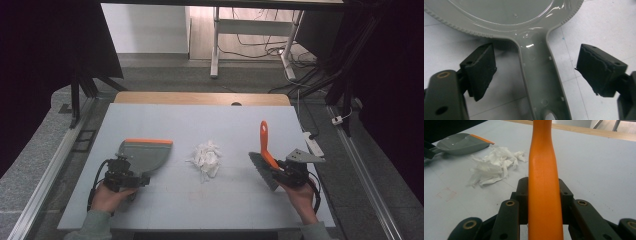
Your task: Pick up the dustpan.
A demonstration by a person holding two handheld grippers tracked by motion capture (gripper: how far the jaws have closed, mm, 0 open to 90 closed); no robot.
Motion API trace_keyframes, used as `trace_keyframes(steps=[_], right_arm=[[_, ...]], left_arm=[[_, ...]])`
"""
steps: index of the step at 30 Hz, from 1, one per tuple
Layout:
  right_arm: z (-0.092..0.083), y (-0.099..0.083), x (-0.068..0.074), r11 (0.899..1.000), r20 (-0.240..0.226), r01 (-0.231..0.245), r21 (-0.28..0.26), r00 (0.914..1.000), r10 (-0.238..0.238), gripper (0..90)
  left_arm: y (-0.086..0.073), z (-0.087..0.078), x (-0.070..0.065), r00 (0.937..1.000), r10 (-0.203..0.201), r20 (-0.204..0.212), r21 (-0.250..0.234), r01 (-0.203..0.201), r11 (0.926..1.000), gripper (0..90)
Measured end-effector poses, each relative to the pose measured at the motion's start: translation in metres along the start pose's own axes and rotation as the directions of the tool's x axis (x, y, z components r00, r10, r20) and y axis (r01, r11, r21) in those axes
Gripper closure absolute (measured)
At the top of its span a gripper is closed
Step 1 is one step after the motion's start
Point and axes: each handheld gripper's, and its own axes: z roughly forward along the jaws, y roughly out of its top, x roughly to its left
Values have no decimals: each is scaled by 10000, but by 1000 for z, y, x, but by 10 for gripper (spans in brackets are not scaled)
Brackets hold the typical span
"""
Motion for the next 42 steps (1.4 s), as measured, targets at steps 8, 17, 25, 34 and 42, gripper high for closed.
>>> trace_keyframes(steps=[8, 17, 25, 34, 42], right_arm=[[0, 0, 0, 10000, 23, -59, 11, 10000, 59, 696], [0, 0, -1, 10000, 21, -81, 35, 10000, 81, 695], [0, 0, -1, 10000, 62, -86, 47, 9999, 85, 695], [-1, 0, -2, 9999, 78, -102, 15, 9999, 102, 695], [0, 0, -1, 10000, 68, -75, 34, 9999, 75, 695]], left_arm=[[-1, 6, 1, 9998, -158, 155, -164, 160, 9997, 278], [0, 8, 3, 9992, -377, 117, -320, 381, 9988, 411], [0, 8, 6, 9973, -579, 462, -502, 603, 9969, 556], [-1, 7, 9, 9957, -824, 430, -530, 846, 9950, 604], [-1, 6, 11, 9948, -894, 489, -657, 925, 9935, 614]])
